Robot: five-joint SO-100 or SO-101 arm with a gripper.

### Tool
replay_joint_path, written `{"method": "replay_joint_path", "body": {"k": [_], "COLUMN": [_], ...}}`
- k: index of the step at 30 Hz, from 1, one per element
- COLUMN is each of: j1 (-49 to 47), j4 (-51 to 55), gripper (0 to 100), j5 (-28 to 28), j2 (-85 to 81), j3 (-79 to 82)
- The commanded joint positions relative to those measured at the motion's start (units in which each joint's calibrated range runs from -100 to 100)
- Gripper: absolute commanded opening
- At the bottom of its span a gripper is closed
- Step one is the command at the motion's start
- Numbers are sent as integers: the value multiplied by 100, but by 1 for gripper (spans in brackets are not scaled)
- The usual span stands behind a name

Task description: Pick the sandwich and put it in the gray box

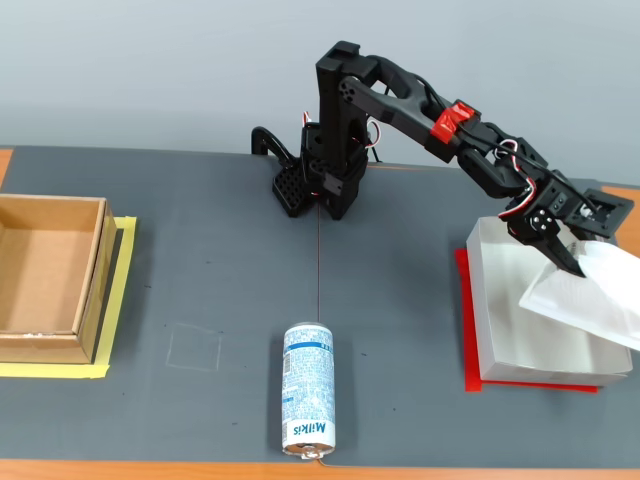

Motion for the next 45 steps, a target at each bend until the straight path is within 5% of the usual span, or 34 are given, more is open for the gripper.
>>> {"method": "replay_joint_path", "body": {"k": [1, 25, 34, 45], "j1": [-9, -121, -128, -83], "j4": [-129, -68, -51, -51], "gripper": [2, 3, 33, 33], "j5": [19, 56, 285, 285], "j2": [41, 388, 380, 278], "j3": [-117, -108, -54, -108]}}
